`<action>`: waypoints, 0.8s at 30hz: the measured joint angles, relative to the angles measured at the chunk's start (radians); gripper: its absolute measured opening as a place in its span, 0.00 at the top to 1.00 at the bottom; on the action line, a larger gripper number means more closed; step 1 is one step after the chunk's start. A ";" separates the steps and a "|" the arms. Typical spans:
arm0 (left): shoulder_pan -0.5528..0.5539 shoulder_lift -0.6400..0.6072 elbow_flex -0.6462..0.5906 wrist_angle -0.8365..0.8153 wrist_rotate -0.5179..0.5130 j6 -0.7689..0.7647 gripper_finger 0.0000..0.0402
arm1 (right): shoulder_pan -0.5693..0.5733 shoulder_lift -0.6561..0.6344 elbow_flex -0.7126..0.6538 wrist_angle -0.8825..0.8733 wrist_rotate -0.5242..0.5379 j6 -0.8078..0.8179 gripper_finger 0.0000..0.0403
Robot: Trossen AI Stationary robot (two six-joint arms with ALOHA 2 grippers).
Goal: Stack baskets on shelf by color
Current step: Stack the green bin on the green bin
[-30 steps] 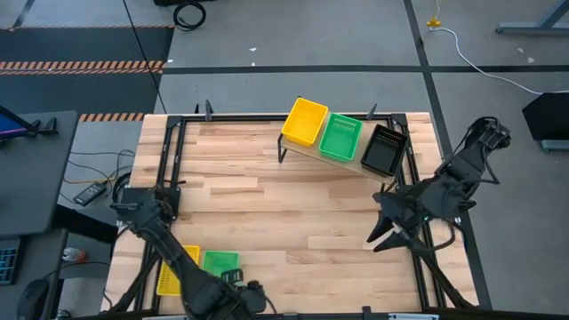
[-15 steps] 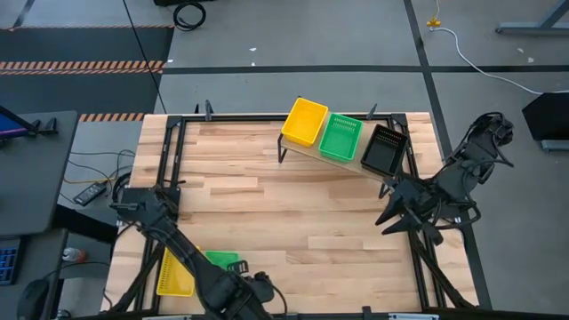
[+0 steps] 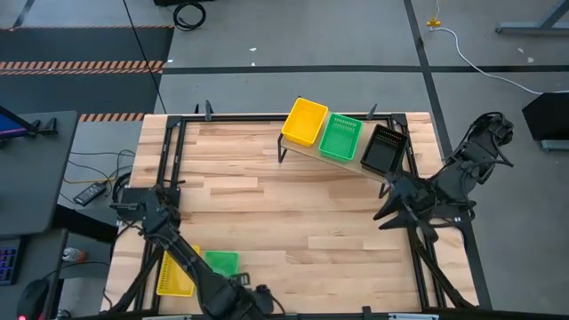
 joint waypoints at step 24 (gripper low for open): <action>-0.110 -0.121 0.002 -0.218 -0.259 -0.007 0.55 | 0.000 0.019 0.000 0.000 0.168 0.193 0.68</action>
